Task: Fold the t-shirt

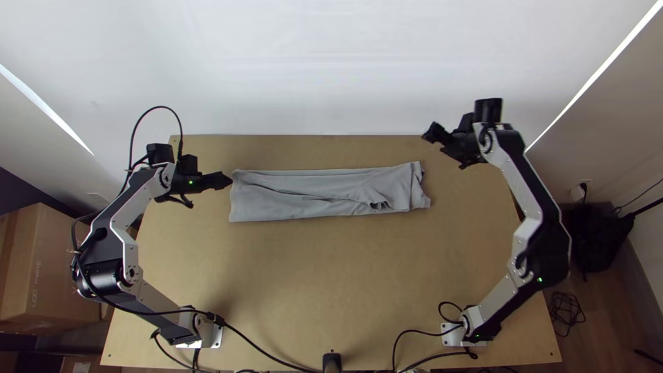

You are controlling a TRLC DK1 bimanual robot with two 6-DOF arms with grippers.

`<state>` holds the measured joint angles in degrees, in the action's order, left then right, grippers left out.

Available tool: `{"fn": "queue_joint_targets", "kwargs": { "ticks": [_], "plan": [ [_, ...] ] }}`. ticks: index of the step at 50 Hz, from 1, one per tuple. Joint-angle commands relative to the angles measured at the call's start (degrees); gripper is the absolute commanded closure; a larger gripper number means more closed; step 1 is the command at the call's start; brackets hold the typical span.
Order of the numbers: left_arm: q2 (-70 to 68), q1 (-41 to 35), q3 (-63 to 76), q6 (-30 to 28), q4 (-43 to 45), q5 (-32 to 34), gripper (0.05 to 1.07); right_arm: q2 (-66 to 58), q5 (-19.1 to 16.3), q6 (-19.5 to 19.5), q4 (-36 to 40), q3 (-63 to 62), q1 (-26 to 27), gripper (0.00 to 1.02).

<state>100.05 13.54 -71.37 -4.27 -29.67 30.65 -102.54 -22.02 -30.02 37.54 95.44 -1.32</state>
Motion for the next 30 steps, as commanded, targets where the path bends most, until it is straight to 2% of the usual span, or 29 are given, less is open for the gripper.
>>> {"fn": "queue_joint_targets", "kwargs": {
  "ticks": [1,4,6,13,20,30],
  "plan": [
    [-0.03,1.58,2.56,0.49,-1.18,5.12,0.11,4.46,-10.76,-8.30,0.08,-2.80,2.20,0.05],
    [0.85,2.10,2.91,0.32,-1.53,7.58,0.11,5.60,-18.06,-10.67,0.08,-3.42,3.08,0.05],
    [1.64,2.28,2.91,0.49,-1.18,7.75,0.11,6.13,-21.66,-11.46,-0.01,-3.59,3.52,0.05],
    [4.63,2.19,2.99,0.67,-0.83,7.84,0.11,6.65,-28.78,-13.13,-0.19,-3.50,5.01,0.05],
    [6.82,1.31,2.99,1.64,0.75,7.67,0.11,6.65,-31.77,-14.01,-0.36,-2.01,6.51,0.05],
    [9.37,-1.50,2.12,2.60,1.90,7.14,0.11,6.57,-32.21,-14.45,-0.36,0.63,6.68,0.05]
  ]
}}
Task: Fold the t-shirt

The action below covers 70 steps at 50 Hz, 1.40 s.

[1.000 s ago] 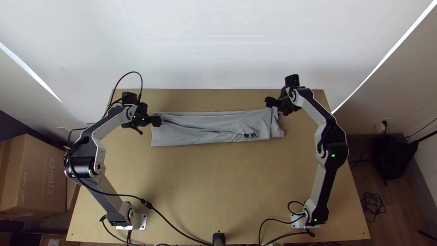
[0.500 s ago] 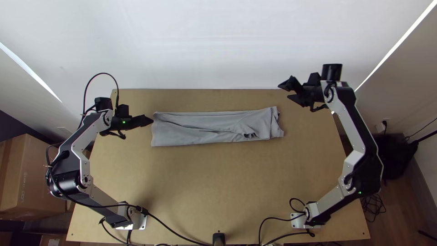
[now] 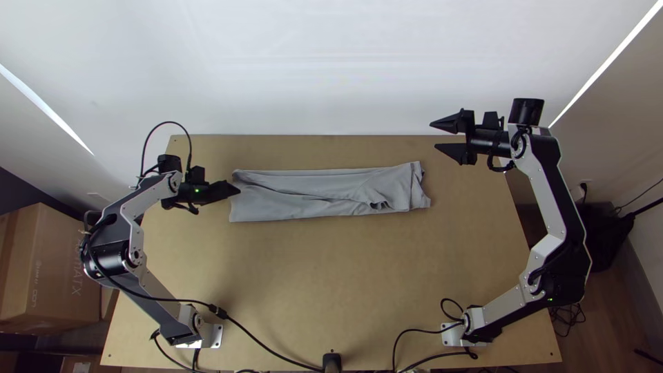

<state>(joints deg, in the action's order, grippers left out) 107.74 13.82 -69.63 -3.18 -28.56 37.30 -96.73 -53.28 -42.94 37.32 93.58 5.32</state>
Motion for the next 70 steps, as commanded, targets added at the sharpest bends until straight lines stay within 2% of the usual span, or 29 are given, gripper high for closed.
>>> {"fn": "queue_joint_targets", "kwargs": {
  "ticks": [1,14,19,21,23,25,28,29,33,38,54,64,70],
  "plan": [
    [1.77,-2.22,0.28,1.60,0.87,0.49,0.11,0.75,-0.95,-1.62,-0.23,2.66,0.04,0.05],
    [3.61,-10.05,-0.86,6.43,4.12,-1.53,0.11,0.75,-0.86,-2.50,-0.23,4.15,-0.75,0.05],
    [3.97,-12.95,-1.21,8.28,6.23,-4.43,0.12,1.01,-0.86,-2.06,-0.23,3.98,-1.54,0.05],
    [4.05,-13.74,-1.04,9.24,7.73,-6.27,0.22,1.19,-0.86,-1.89,-0.23,3.71,-1.81,0.05],
    [4.49,-14.26,-1.21,9.68,8.08,-7.86,0.40,1.28,-0.78,-1.80,-0.23,3.54,-1.89,0.05],
    [4.93,-14.26,-1.57,10.12,8.08,-8.12,0.61,1.37,-0.78,-1.80,-0.23,3.45,-1.98,0.05],
    [5.28,-13.74,-1.83,10.56,7.99,-9.09,1.02,1.54,-0.78,-1.71,-0.23,3.36,-1.98,0.05],
    [5.28,-13.39,-1.83,10.56,7.99,-9.09,1.05,1.54,-0.69,-1.71,-0.32,3.27,-1.98,0.05],
    [4.93,-11.28,-1.39,10.21,7.73,-9.17,1.04,1.54,-0.25,-1.36,-0.32,2.92,-2.07,0.05],
    [4.14,-6.88,-0.69,8.89,7.11,-9.17,1.04,1.10,2.12,-0.22,-0.32,1.61,-2.33,0.05],
    [-3.86,7.53,-1.21,1.86,-0.10,-6.45,1.04,0.05,11.79,9.36,-0.32,-4.72,-3.30,0.04],
    [-11.94,11.05,-1.48,0.54,-3.70,-5.75,1.04,-0.74,20.23,16.22,-0.32,-9.12,-5.41,0.04],
    [-16.51,11.40,-2.80,0.37,-6.86,-5.48,1.05,-0.74,22.34,17.80,-0.32,-11.31,-6.55,0.04]
  ]
}}
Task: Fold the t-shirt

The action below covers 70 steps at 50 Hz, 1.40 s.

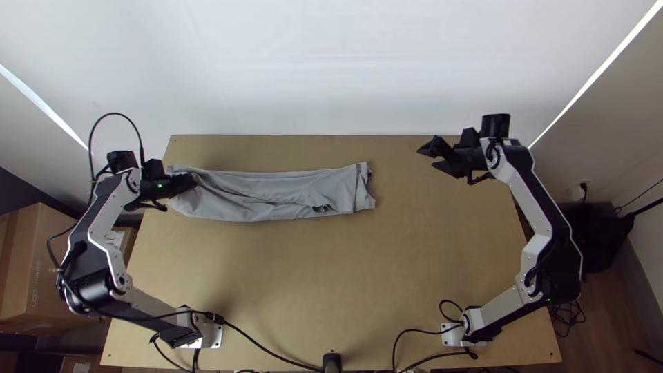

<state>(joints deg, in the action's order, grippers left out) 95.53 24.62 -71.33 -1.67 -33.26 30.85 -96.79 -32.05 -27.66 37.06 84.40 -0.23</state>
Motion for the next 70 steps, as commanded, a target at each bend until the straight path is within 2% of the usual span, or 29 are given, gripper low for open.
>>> {"fn": "queue_joint_targets", "kwargs": {
  "ticks": [1,6,13,20,31,40,70],
  "plan": [
    [-4.82,0.51,-1.62,-0.96,-2.78,1.32,1.04,-0.68,1.12,2.52,-0.06,-2.31,-1.09,0.04],
    [-6.67,-2.56,-4.17,0.53,-6.12,1.58,1.04,-0.85,1.38,2.70,-0.06,-3.45,-1.26,0.04],
    [-7.90,-10.21,-7.60,5.36,-6.38,1.40,1.05,-0.85,1.64,2.79,-0.06,-4.51,-1.26,0.04],
    [-5.70,-19.70,-13.84,10.29,-6.65,-1.85,1.05,-0.50,1.91,2.79,-0.06,-5.12,-1.44,0.04],
    [1.07,-32.71,-24.65,13.10,-8.76,-7.30,1.04,-0.06,2.26,2.79,-0.06,-5.65,-1.44,0.04],
    [7.31,-40.27,-30.36,14.50,-9.11,-10.46,1.05,0.20,3.31,2.70,-0.06,-6.00,-1.53,0.04],
    [27.52,-53.19,-48.29,17.40,-12.80,-14.06,1.05,3.10,4.28,2.35,-0.06,-7.76,0.93,0.04]
  ]
}}
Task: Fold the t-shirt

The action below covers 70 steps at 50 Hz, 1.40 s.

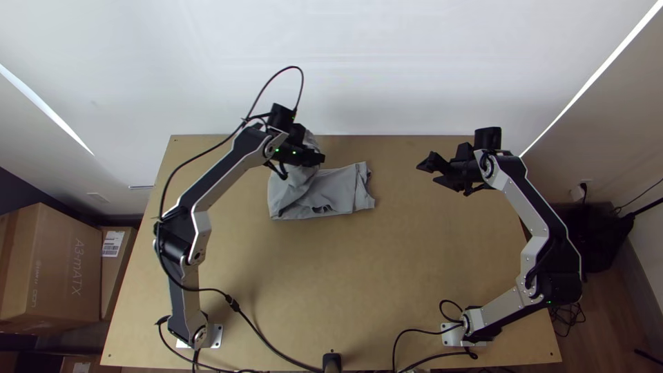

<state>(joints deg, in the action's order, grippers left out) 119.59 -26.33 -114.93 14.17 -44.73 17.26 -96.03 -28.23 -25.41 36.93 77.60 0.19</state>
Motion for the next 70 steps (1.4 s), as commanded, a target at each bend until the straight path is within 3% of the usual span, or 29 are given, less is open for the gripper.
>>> {"fn": "queue_joint_targets", "kwargs": {
  "ticks": [1,16,18,22,23,36,50,65,70],
  "plan": [
    [4.34,-2.68,-5.56,1.73,-1.68,-0.82,1.05,2.51,0.63,0.10,0.07,-1.05,0.52,0.04],
    [14.09,-8.30,-15.23,0.59,-4.75,-3.19,1.03,4.36,1.86,0.01,0.07,-2.90,0.87,0.04],
    [15.23,-9.09,-15.93,-0.02,-4.75,-3.11,0.86,4.53,1.86,-0.17,0.07,-3.42,0.78,0.04],
    [16.29,-10.76,-16.20,-0.73,-3.52,-3.11,0.15,4.71,2.74,-0.34,0.16,-4.83,0.08,0.04],
    [16.55,-11.20,-16.29,-0.73,-3.17,-3.11,0.08,4.71,3.18,-0.34,0.07,-5.27,-0.27,0.04],
    [9.61,-11.20,-16.29,3.05,7.90,-3.11,0.09,3.13,5.03,-0.26,-3.18,-9.22,-5.46,0.04],
    [-2.96,-3.38,-14.53,1.12,4.12,-3.81,0.09,-3.82,4.67,-0.34,-4.41,-2.72,-10.64,0.04],
    [-15.62,4.27,-7.58,-8.11,0.26,-19.80,0.09,-14.36,0.19,1.15,-4.58,7.48,-15.57,0.04],
    [-20.98,6.99,-1.96,-8.29,2.19,-20.51,0.09,-17.53,-0.07,1.68,-4.58,10.46,-17.50,0.04]
  ]
}}
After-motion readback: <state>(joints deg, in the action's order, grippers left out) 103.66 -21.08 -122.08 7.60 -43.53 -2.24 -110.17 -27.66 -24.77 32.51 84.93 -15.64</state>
